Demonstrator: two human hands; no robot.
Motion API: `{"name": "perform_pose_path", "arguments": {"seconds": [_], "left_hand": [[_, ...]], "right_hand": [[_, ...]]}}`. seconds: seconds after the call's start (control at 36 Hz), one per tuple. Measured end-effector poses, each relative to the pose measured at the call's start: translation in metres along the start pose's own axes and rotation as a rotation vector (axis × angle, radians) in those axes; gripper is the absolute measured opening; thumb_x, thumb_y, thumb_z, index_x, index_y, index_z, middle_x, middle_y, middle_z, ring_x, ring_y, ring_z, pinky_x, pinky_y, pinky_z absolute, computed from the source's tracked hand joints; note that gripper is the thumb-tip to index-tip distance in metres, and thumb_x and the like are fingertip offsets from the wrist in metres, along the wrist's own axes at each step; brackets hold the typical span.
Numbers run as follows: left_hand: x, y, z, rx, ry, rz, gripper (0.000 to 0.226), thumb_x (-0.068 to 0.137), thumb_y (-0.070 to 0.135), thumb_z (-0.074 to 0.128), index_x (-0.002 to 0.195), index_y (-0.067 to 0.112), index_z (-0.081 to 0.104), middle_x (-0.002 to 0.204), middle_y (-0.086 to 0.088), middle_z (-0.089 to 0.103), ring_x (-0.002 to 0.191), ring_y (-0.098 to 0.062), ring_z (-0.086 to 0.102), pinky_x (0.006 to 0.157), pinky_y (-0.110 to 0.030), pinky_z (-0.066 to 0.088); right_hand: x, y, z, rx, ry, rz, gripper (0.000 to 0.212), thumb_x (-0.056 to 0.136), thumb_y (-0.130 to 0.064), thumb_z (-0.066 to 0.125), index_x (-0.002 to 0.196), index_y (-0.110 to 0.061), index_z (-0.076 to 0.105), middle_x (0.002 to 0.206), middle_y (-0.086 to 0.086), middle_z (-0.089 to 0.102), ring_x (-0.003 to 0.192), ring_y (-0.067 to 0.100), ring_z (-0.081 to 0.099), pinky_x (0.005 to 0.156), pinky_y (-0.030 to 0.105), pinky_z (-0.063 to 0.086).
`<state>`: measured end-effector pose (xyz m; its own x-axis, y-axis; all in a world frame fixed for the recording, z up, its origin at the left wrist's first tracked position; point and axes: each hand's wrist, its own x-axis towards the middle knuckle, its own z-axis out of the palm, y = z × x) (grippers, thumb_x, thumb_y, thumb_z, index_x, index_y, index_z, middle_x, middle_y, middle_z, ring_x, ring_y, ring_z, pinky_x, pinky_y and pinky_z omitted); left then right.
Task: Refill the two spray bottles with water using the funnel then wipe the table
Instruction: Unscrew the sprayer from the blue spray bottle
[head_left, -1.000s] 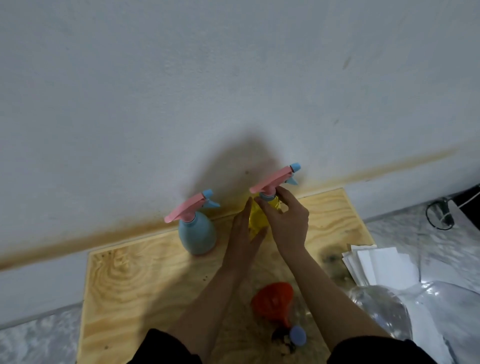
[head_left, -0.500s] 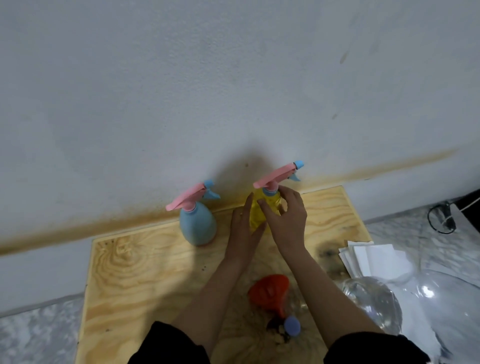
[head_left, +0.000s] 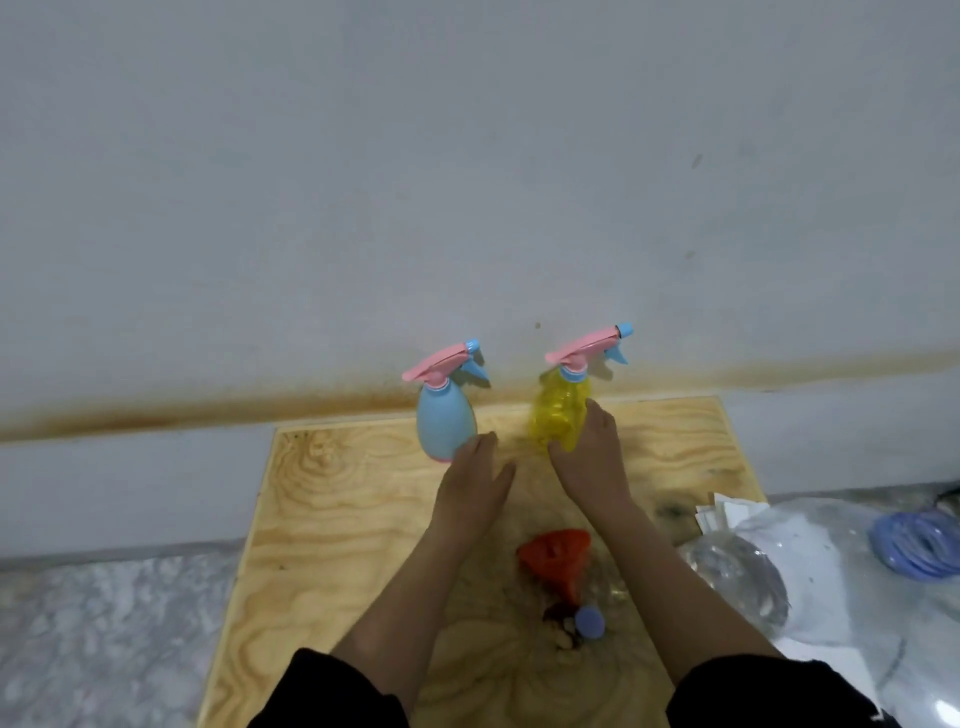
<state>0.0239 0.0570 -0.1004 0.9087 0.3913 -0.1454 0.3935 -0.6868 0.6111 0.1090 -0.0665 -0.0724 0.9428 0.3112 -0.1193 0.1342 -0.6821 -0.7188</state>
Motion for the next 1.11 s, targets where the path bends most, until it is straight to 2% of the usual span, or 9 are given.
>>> {"name": "perform_pose_path", "arguments": {"seconds": [0.08, 0.17, 0.42, 0.61, 0.78, 0.86, 0.89, 0.97, 1.11], "left_hand": [[-0.014, -0.009, -0.015, 0.101, 0.054, -0.019, 0.037, 0.094, 0.036, 0.05, 0.122, 0.012, 0.052, 0.123, -0.006, 0.055, 0.115, -0.023, 0.05, 0.09, -0.039, 0.046], [-0.031, -0.019, -0.031, 0.189, 0.084, -0.05, 0.036, 0.093, 0.039, 0.05, 0.118, 0.013, 0.051, 0.121, -0.005, 0.055, 0.112, -0.022, 0.048, 0.085, -0.037, 0.046], [-0.052, -0.05, -0.06, 0.342, 0.12, -0.148, 0.07, 0.094, 0.05, 0.042, 0.145, 0.008, 0.022, 0.149, -0.008, 0.032, 0.136, -0.022, 0.028, 0.105, -0.034, 0.032], [-0.025, -0.058, -0.071, 0.416, 0.134, -0.134, 0.08, 0.093, 0.054, 0.04, 0.148, 0.005, 0.01, 0.156, -0.011, 0.016, 0.144, -0.024, 0.014, 0.114, -0.034, 0.019], [0.012, -0.06, -0.068, 0.325, 0.159, -0.037, 0.08, 0.085, 0.05, 0.055, 0.143, 0.004, 0.026, 0.144, -0.009, 0.037, 0.133, -0.024, 0.034, 0.105, -0.032, 0.032], [0.026, -0.066, -0.061, 0.351, 0.129, 0.059, 0.079, 0.086, 0.055, 0.032, 0.145, 0.003, 0.022, 0.141, -0.011, 0.038, 0.127, -0.026, 0.039, 0.106, -0.033, 0.035], [0.03, -0.068, -0.058, 0.374, 0.114, 0.101, 0.078, 0.087, 0.052, 0.033, 0.145, 0.0, 0.022, 0.142, -0.016, 0.038, 0.129, -0.029, 0.04, 0.108, -0.036, 0.034], [0.033, -0.067, -0.052, 0.224, 0.148, 0.123, 0.079, 0.078, 0.028, 0.072, 0.137, -0.009, 0.035, 0.135, -0.026, 0.047, 0.122, -0.038, 0.05, 0.099, -0.043, 0.046], [0.032, -0.061, -0.05, 0.014, 0.165, 0.103, 0.078, 0.086, 0.017, 0.065, 0.145, -0.004, 0.018, 0.146, -0.023, 0.034, 0.13, -0.036, 0.039, 0.1, -0.041, 0.041]], "right_hand": [[-0.016, -0.003, -0.001, -0.085, -0.064, 0.014, 0.057, 0.08, -0.018, 0.058, 0.131, -0.002, 0.04, 0.127, 0.017, 0.045, 0.12, 0.035, 0.043, 0.093, 0.036, 0.038], [-0.029, -0.004, 0.002, -0.191, -0.127, -0.03, 0.062, 0.083, -0.016, 0.059, 0.137, 0.0, 0.032, 0.137, 0.019, 0.039, 0.129, 0.034, 0.035, 0.104, 0.038, 0.03], [-0.037, -0.027, 0.031, -0.28, -0.143, -0.198, 0.06, 0.087, -0.025, 0.057, 0.139, -0.004, 0.035, 0.141, 0.015, 0.04, 0.132, 0.028, 0.035, 0.109, 0.035, 0.029], [-0.012, -0.063, 0.059, -0.193, -0.095, -0.295, 0.051, 0.09, -0.026, 0.053, 0.135, -0.005, 0.04, 0.134, 0.014, 0.048, 0.123, 0.028, 0.044, 0.099, 0.034, 0.036], [0.012, -0.082, 0.083, -0.021, -0.044, -0.331, 0.042, 0.092, -0.029, 0.051, 0.127, -0.007, 0.048, 0.123, 0.014, 0.055, 0.11, 0.028, 0.053, 0.087, 0.033, 0.04], [0.018, -0.085, 0.093, 0.065, -0.021, -0.329, 0.035, 0.091, -0.029, 0.054, 0.119, -0.008, 0.054, 0.114, 0.014, 0.059, 0.101, 0.026, 0.055, 0.075, 0.022, 0.034], [0.019, -0.085, 0.096, 0.095, -0.008, -0.319, 0.032, 0.091, -0.03, 0.055, 0.116, -0.009, 0.056, 0.111, 0.013, 0.059, 0.098, 0.024, 0.055, 0.073, 0.021, 0.033], [0.022, -0.083, 0.104, 0.183, 0.04, -0.285, 0.026, 0.09, -0.032, 0.059, 0.108, -0.013, 0.057, 0.105, 0.008, 0.061, 0.09, 0.017, 0.056, 0.069, 0.02, 0.035], [0.025, -0.082, 0.109, 0.293, 0.057, -0.255, 0.019, 0.089, -0.027, 0.06, 0.104, -0.015, 0.06, 0.099, 0.005, 0.063, 0.089, 0.018, 0.059, 0.071, 0.026, 0.044]]}}
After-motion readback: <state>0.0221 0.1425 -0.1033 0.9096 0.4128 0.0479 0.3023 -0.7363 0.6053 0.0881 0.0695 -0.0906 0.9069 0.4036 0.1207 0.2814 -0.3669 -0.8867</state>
